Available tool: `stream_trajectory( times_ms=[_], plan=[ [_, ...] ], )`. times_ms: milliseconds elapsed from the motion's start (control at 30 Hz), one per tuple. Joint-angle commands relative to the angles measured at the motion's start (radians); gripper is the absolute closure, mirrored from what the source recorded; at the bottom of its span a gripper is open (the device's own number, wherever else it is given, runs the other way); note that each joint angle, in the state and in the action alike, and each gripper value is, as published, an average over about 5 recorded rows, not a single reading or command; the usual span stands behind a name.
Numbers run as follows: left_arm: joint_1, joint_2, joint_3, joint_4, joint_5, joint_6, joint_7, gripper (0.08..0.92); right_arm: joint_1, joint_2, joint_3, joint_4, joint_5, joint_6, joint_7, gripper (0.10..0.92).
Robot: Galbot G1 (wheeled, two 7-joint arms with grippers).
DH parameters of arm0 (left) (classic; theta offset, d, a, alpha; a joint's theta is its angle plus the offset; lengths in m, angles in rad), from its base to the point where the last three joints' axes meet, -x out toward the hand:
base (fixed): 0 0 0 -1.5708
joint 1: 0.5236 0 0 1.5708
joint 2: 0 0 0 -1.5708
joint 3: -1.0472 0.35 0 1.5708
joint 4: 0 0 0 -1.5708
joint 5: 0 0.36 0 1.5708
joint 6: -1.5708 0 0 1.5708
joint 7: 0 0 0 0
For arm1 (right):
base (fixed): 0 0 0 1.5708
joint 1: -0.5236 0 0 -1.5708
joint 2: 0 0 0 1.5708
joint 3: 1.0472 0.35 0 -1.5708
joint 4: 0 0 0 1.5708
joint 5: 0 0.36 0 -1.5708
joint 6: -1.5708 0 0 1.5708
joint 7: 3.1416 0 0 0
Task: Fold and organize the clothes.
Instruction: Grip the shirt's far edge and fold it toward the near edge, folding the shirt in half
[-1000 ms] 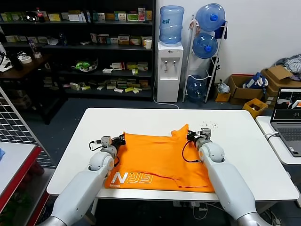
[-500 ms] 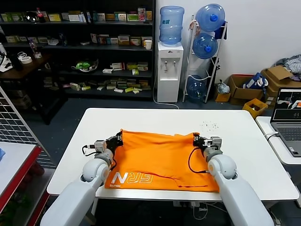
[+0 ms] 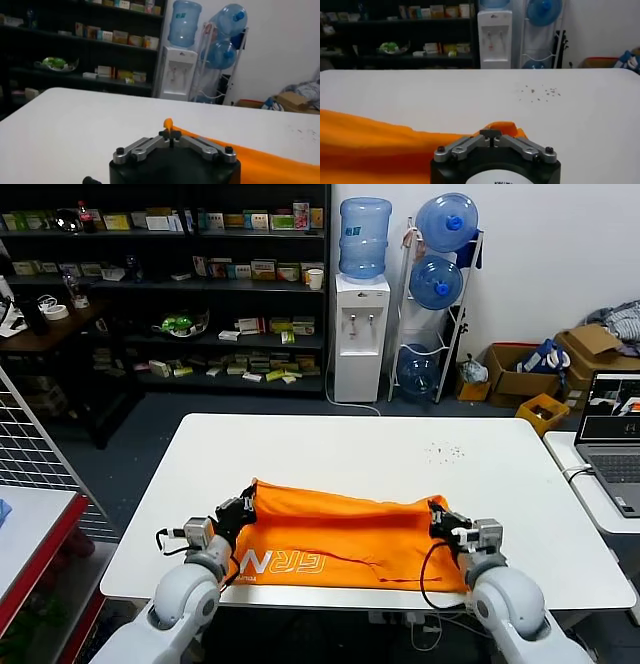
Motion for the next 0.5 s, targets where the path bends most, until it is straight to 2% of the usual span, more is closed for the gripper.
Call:
stream_trajectory(
  times_ms=[33,233,500],
  plan=[
    [0.231,0.008,-0.053,-0.162,0.037,-0.005,-0.038,0.840,-0.243,-0.047,0.087,0.194,0.000,-0.029,0.019,0.828],
    [0.239,-0.009,-0.084,-0.129,0.060,-0.013,-0.023,0.667,-0.250,-0.032,0.109,0.187,-0.015,-0.013,0.023,0.655],
    [0.216,-0.084,-0.107,0.007,0.113,-0.067,0.027,0.433,-0.246,0.003,0.109,0.175,-0.028,0.000,0.022,0.429]
  ],
)
